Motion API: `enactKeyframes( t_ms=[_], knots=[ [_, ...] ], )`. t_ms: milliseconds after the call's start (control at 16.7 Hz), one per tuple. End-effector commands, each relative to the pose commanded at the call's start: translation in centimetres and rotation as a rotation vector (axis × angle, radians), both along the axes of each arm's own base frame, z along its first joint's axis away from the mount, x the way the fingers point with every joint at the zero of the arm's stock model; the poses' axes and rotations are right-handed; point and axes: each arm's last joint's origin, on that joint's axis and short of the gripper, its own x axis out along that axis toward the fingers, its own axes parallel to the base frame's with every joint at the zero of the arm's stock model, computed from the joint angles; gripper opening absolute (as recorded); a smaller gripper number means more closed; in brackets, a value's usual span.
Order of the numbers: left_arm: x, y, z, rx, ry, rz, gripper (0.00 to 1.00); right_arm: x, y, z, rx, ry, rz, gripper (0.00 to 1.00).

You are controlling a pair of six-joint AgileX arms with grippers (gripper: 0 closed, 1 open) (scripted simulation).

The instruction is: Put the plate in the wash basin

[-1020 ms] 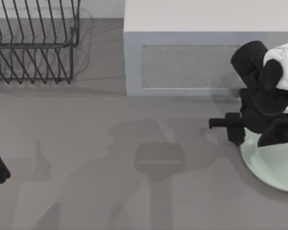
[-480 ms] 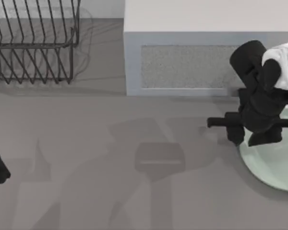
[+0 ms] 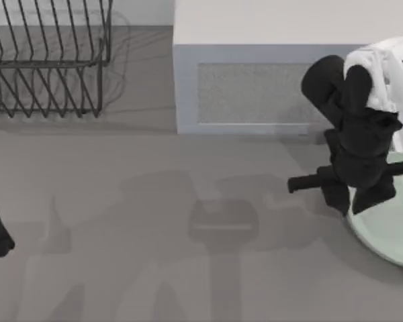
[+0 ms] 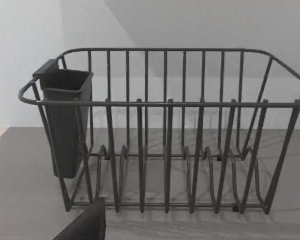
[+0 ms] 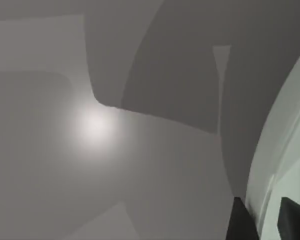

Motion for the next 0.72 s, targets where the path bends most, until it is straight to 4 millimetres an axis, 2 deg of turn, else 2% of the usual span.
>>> enactKeyframes(
  t_ms=[180, 360, 540, 720],
  knots=[
    [0.0, 0.0, 0.0, 0.000, 0.000, 0.000, 1.00, 0.4, 1.1, 3.4, -0.058, 0.055, 0.041, 0.00],
    [0.0, 0.0, 0.0, 0.000, 0.000, 0.000, 1.00, 1.0, 1.6, 8.5, -0.068, 0.081, 0.049, 0.00],
    [0.0, 0.0, 0.0, 0.000, 0.000, 0.000, 1.00, 1.4, 0.9, 14.4, -0.019, 0.041, 0.012, 0.00],
    [0.0, 0.0, 0.0, 0.000, 0.000, 0.000, 1.00, 1.5, -0.7, 19.2, 0.061, -0.037, -0.054, 0.00]
  ],
)
